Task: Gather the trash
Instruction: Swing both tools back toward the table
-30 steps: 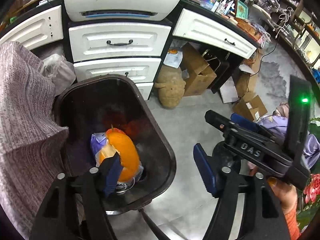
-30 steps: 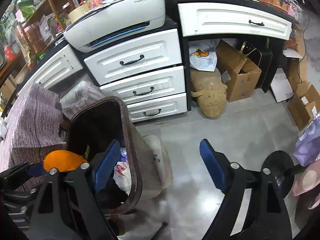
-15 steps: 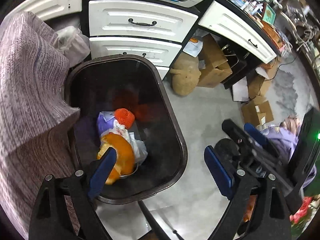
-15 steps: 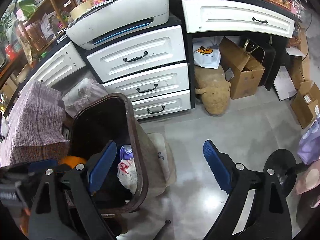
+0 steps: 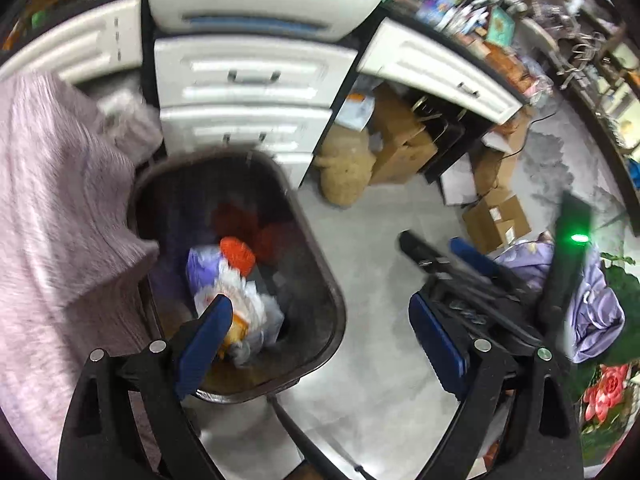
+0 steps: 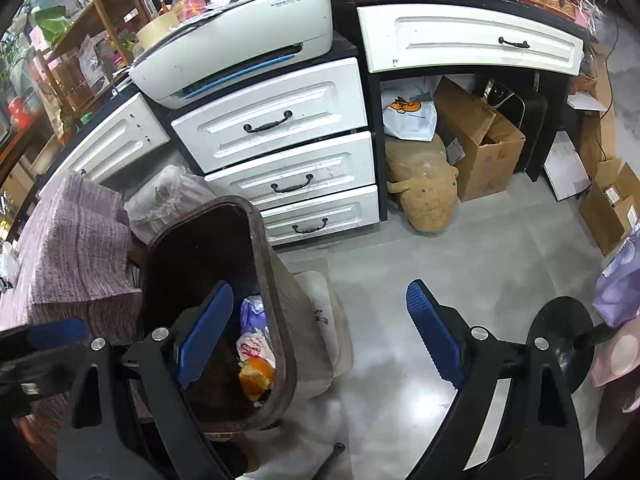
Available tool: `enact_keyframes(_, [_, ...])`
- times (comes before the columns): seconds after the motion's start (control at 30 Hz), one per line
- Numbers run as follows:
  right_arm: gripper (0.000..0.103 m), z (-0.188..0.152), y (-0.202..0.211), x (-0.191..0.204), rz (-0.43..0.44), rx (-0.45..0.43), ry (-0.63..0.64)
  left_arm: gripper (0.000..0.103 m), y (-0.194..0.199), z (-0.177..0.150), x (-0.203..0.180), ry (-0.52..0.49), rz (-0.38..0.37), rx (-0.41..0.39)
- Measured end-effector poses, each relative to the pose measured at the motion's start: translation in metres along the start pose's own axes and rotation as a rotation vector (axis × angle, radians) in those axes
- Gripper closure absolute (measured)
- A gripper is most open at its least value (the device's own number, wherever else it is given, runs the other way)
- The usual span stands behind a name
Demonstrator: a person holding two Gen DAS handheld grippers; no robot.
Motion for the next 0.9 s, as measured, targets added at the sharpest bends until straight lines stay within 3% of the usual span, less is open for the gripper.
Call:
enact_keyframes(0.23, [0.016, 0.009, 0.023, 0.038, 0.098, -0.034, 0.043, 0.008, 0.070, -0.011, -0.020, -0.116, -0.035, -0.171])
enact_keyframes(0.4, [0.015, 0.016, 0.047, 0.090, 0.196, -0.061, 0.129, 0.008, 0.119, -0.021, -0.003, -0.103, -0.014, -0.278])
enact_keyframes(0.6, [0.015, 0.017, 0.081, 0.164, 0.335, -0.093, 0.262, 0.006, 0.180, -0.046, 0.044, -0.042, 0.124, -0.402])
enact_keyframes(0.9, [0.014, -0.006, 0.129, 0.276, 0.507, -0.112, 0.491, 0.006, 0.258, -0.084, 0.115, 0.037, 0.364, -0.478])
Point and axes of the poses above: each gripper's, at about its wrist camera, not at the fingertips, and y roughly against the way its jaws point, x to its left, z to its top, the point moved 1 cm from there along -y, roughly the way its jaws point, and after that the axes turned 15 degrees about -z, right-handed, at the moved point
